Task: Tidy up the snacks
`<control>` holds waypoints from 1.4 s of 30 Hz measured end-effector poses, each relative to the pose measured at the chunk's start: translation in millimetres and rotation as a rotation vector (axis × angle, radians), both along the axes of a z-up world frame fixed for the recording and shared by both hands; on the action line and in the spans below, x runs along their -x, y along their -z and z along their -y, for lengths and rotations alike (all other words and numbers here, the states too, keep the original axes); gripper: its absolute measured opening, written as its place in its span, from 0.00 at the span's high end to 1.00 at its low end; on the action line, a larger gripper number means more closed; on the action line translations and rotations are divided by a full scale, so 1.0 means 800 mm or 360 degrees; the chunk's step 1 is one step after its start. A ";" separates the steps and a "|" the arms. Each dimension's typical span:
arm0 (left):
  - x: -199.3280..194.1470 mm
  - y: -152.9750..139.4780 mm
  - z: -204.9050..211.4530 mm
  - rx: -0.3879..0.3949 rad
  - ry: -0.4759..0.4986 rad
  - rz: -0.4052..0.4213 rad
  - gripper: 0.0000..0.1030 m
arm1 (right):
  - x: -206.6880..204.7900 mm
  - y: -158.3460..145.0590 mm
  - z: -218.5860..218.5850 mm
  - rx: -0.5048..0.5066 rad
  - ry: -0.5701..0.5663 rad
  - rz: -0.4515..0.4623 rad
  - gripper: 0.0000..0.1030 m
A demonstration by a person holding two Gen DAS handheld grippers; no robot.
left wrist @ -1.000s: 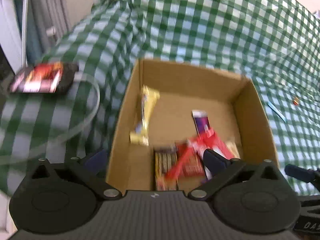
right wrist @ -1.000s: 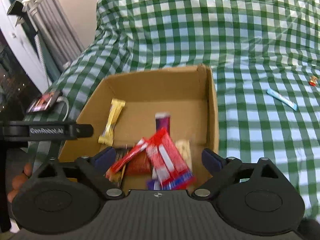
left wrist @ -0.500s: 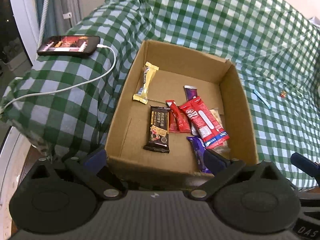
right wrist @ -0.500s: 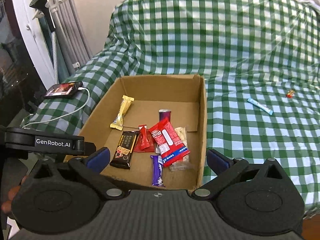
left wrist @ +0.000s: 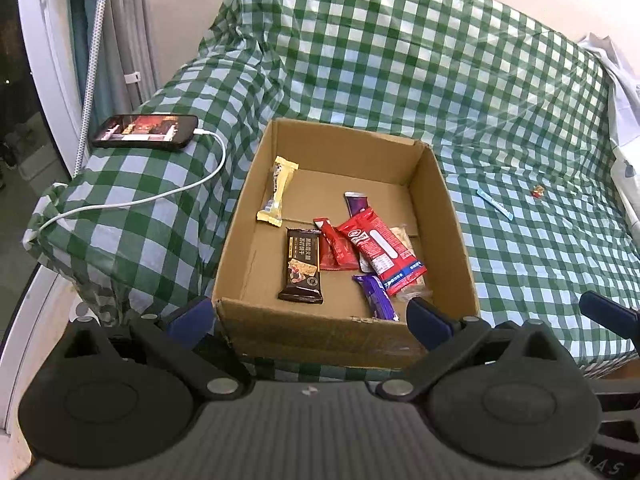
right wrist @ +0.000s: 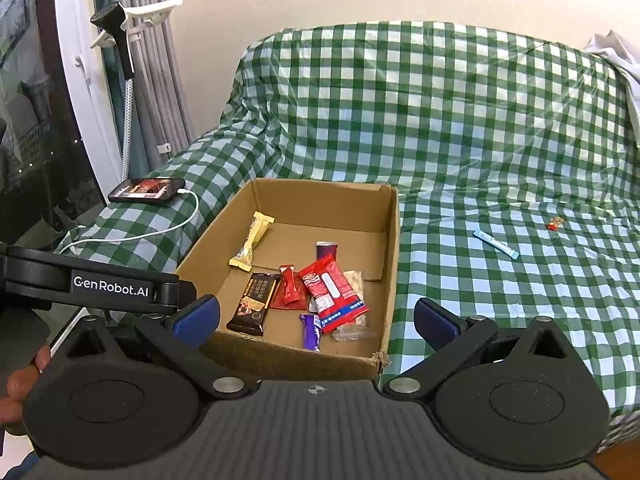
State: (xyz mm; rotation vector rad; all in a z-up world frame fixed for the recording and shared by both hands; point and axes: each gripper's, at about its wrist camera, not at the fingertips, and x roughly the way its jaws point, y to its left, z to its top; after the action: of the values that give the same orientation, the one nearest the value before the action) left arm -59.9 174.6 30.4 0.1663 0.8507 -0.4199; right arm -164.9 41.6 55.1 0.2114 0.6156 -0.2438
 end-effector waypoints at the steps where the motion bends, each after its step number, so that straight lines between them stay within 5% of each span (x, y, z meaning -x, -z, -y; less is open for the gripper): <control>1: 0.003 -0.001 -0.002 0.0000 -0.0002 0.0005 0.00 | 0.003 -0.001 -0.001 0.0003 -0.0002 0.0006 0.01; 42: 0.019 -0.002 -0.006 -0.0026 0.0043 0.0057 0.00 | 0.019 -0.003 -0.004 0.0030 -0.0008 0.0036 0.01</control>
State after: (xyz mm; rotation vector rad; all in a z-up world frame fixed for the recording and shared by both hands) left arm -75.0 179.7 32.0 0.2002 0.8179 -0.4340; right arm -179.8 45.1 57.8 0.1944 0.5911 -0.2419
